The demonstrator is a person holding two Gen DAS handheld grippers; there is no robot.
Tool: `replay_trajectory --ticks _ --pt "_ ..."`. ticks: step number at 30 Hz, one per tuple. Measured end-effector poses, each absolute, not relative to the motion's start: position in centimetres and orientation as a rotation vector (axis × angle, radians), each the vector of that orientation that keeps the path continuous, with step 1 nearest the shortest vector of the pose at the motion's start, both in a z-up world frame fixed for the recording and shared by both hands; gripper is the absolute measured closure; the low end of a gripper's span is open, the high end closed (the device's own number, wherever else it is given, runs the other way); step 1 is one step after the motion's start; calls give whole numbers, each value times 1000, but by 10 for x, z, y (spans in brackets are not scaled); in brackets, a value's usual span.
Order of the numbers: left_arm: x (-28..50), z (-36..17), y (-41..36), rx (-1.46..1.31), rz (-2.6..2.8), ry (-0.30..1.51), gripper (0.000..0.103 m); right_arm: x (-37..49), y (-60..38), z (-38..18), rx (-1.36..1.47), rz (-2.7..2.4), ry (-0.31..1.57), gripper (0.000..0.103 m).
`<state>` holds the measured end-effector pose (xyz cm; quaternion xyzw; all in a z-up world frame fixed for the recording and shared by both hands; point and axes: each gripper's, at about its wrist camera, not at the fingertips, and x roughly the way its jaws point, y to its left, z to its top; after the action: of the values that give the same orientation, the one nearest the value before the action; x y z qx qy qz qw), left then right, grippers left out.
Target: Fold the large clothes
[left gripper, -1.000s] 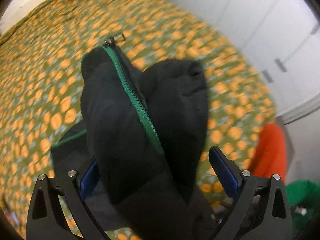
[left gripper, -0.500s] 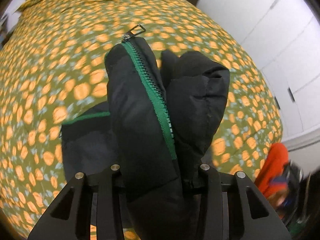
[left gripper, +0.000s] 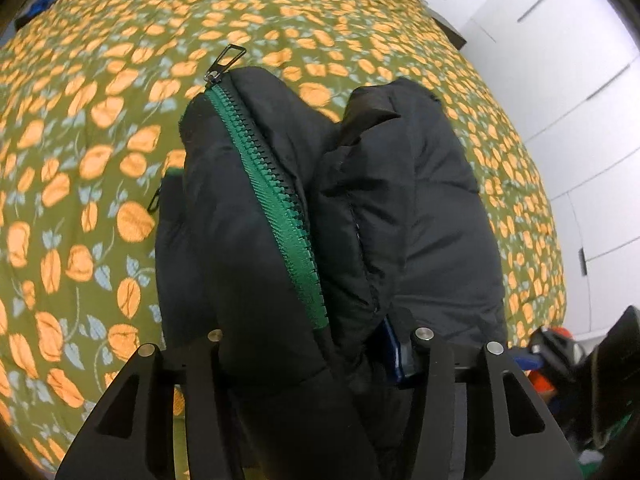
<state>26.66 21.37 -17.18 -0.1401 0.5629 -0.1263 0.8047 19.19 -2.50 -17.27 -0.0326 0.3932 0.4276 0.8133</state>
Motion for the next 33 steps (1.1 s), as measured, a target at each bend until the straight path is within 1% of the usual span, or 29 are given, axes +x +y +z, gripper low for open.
replay_trajectory --ticks 5,15,21,28,30,33 --pt "265 -191 228 -360 -276 1211 49 194 -8 -198 -97 893 908 38" --pt "269 -219 237 -403 -286 1224 45 204 4 -226 -129 878 939 38" --pt "271 -241 246 -465 -297 1217 42 197 12 -234 -166 845 928 38" --pt "273 -247 249 -481 -305 1218 41 202 17 -230 -169 848 970 38" --pt "273 -248 252 -500 -313 1216 41 212 17 -217 -123 873 1031 38" --pt "270 -249 259 -528 -330 1213 41 251 1 -197 118 890 1144 38"
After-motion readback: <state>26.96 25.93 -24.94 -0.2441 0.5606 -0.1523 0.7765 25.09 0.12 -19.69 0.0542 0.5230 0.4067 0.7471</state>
